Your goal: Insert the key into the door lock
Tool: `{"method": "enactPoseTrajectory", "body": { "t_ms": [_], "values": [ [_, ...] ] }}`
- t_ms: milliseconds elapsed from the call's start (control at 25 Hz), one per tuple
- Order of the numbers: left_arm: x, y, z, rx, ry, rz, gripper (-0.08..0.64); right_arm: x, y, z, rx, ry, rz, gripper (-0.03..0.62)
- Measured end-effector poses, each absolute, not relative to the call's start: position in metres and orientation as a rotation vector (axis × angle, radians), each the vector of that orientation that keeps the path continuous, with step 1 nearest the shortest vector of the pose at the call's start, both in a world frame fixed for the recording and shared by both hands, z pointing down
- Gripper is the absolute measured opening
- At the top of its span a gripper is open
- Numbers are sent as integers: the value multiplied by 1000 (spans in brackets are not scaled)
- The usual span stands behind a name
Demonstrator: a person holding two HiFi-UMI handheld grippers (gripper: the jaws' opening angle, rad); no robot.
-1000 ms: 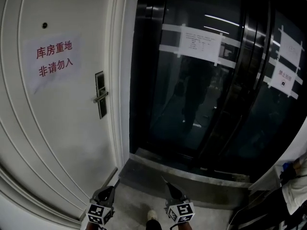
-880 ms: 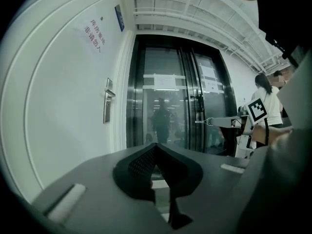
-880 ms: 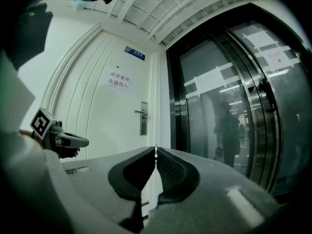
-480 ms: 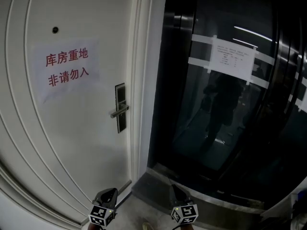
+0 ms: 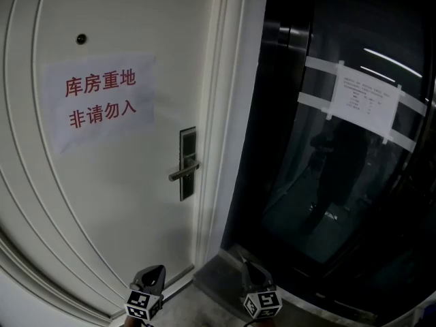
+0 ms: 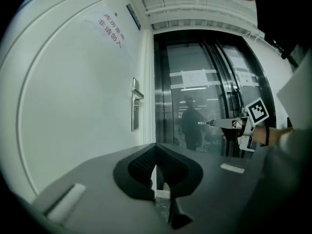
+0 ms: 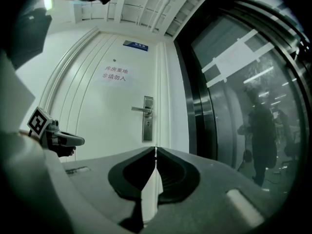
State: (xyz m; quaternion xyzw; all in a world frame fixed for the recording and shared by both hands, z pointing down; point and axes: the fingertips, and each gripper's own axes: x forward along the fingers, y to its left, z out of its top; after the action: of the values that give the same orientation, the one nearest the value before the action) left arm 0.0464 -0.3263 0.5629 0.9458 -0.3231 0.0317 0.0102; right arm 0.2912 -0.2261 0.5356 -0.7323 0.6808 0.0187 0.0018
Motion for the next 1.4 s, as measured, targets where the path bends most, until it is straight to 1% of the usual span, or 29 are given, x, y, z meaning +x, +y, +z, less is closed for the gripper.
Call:
{"method": "enactPoseTrajectory", "body": {
  "t_ms": [200, 640, 1080, 1240, 1400],
  "values": [
    [48, -341, 568, 2914, -1086, 99, 2, 301, -262, 522, -2230, 2230, 137, 11],
    [43, -364, 571, 2854, -1260, 104, 2, 310, -343, 470, -2114, 2404, 509, 11],
    [37, -368, 569, 2802, -1387, 116, 2, 284, -416, 417, -1953, 2550, 1058, 11],
    [31, -369, 570, 2774, -1441, 116, 2, 274, -440, 406, -1945, 2602, 1157, 11],
    [25, -369, 571, 2743, -1492, 114, 2, 266, -468, 417, -1909, 2668, 1257, 11]
  ]
}}
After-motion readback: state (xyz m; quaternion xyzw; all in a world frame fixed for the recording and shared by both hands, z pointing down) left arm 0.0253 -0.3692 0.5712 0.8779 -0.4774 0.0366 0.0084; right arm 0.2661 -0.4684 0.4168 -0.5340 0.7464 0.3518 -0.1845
